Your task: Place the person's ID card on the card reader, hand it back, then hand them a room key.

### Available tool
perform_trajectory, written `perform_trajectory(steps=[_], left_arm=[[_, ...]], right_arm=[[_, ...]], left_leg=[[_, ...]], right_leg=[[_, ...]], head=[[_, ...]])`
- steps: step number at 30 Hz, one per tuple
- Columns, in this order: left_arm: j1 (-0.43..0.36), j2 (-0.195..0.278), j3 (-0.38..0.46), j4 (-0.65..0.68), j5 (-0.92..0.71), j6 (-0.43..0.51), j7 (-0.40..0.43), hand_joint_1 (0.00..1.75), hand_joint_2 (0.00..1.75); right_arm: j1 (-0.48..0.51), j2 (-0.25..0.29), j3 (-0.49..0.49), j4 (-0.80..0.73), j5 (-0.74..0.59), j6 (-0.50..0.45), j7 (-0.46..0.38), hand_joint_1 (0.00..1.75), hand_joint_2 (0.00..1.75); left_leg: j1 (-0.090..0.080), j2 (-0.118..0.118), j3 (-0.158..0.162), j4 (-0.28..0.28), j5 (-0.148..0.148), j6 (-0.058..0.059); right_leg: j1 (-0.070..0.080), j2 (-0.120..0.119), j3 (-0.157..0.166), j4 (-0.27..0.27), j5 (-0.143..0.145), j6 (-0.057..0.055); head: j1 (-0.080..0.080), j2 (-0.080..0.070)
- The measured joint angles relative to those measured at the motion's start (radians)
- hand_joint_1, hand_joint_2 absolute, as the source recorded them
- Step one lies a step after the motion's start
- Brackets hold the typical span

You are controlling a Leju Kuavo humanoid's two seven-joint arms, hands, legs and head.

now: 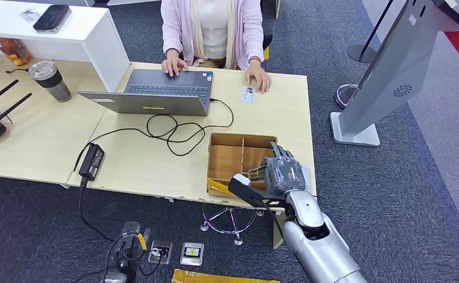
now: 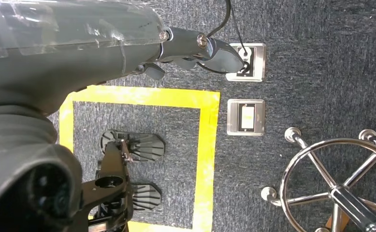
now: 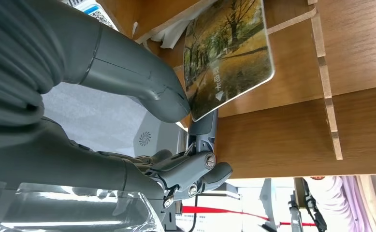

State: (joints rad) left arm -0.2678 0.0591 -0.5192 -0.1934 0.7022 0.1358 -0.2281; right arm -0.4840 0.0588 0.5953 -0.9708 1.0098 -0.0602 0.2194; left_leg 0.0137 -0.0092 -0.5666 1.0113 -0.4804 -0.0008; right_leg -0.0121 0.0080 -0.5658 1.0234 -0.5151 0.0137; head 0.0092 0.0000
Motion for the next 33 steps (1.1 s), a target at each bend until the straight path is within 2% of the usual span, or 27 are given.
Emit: perform_trajectory(steps=[20, 21, 24, 25, 33], left_arm=[[0.001, 0.000, 0.001, 0.000, 0.001, 0.001, 0.000, 0.00, 0.00], [0.001, 0.000, 0.001, 0.000, 0.001, 0.002, 0.000, 0.00, 0.00], [0.001, 0.000, 0.001, 0.000, 0.002, 0.003, 0.000, 0.00, 0.00], [0.001, 0.000, 0.001, 0.000, 0.002, 0.003, 0.000, 0.00, 0.00], [0.005, 0.000, 0.001, 0.000, -0.006, 0.001, 0.000, 0.00, 0.00]], right_arm=[[0.029, -0.022, 0.008, 0.017, -0.010, -0.027, -0.012, 1.75, 1.75], [0.029, -0.023, 0.008, 0.018, -0.010, -0.027, -0.013, 1.61, 1.75], [0.029, -0.025, 0.008, 0.019, -0.011, -0.028, -0.014, 0.30, 1.75], [0.029, -0.026, 0.008, 0.019, -0.010, -0.028, -0.014, 0.00, 1.75], [0.040, -0.032, 0.007, 0.006, 0.063, -0.040, 0.042, 0.00, 1.75]], left_leg=[[0.000, 0.000, 0.000, 0.000, 0.000, 0.000], [0.000, 0.000, 0.000, 0.000, 0.000, 0.000], [0.000, 0.000, 0.000, 0.000, 0.000, 0.000], [0.000, 0.000, 0.000, 0.000, 0.000, 0.000], [0.000, 0.000, 0.000, 0.000, 0.000, 0.000]], right_leg=[[0.000, 0.000, 0.000, 0.000, 0.000, 0.000], [0.000, 0.000, 0.000, 0.000, 0.000, 0.000], [0.000, 0.000, 0.000, 0.000, 0.000, 0.000], [0.000, 0.000, 0.000, 0.000, 0.000, 0.000], [0.000, 0.000, 0.000, 0.000, 0.000, 0.000]], head=[[0.000, 0.000], [0.000, 0.000], [0.000, 0.000], [0.000, 0.000], [0.000, 0.000]])
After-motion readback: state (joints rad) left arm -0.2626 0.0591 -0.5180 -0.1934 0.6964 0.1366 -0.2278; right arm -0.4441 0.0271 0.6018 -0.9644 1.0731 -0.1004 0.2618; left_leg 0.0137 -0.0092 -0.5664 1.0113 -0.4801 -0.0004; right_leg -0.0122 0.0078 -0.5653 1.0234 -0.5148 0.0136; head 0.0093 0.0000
